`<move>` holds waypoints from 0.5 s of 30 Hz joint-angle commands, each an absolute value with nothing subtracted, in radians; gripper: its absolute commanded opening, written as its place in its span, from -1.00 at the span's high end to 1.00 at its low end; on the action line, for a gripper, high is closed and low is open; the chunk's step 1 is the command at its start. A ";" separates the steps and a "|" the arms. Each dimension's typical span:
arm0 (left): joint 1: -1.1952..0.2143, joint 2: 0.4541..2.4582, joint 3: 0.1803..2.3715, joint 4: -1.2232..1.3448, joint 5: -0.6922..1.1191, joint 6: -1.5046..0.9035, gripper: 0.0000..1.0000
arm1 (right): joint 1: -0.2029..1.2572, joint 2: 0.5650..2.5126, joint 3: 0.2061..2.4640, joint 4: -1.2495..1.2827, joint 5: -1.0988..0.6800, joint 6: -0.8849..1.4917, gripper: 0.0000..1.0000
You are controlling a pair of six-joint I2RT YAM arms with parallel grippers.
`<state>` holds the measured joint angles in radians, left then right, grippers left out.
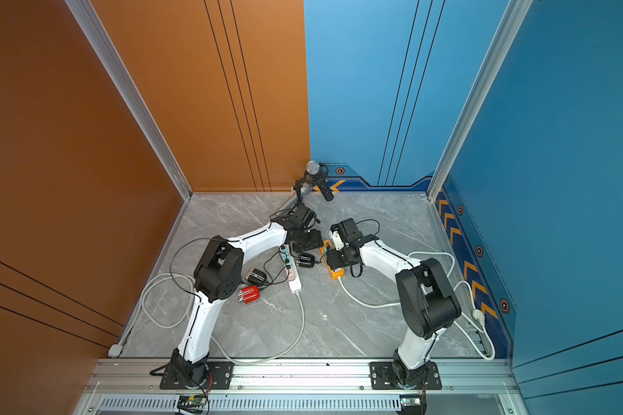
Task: Unplug the electric shaver
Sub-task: Move the socket to the center of the board.
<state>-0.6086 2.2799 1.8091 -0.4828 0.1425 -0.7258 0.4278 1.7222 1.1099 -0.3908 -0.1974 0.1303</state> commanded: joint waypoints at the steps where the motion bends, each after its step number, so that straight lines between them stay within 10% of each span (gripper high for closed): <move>1: -0.614 2.323 1.842 -0.527 0.128 -0.706 -0.38 | 0.422 1.733 1.134 -0.381 -0.168 0.139 -0.20; 15: -0.609 2.291 1.827 -0.545 0.129 -0.696 -0.29 | 0.454 1.774 1.181 -0.314 -0.135 0.192 -0.12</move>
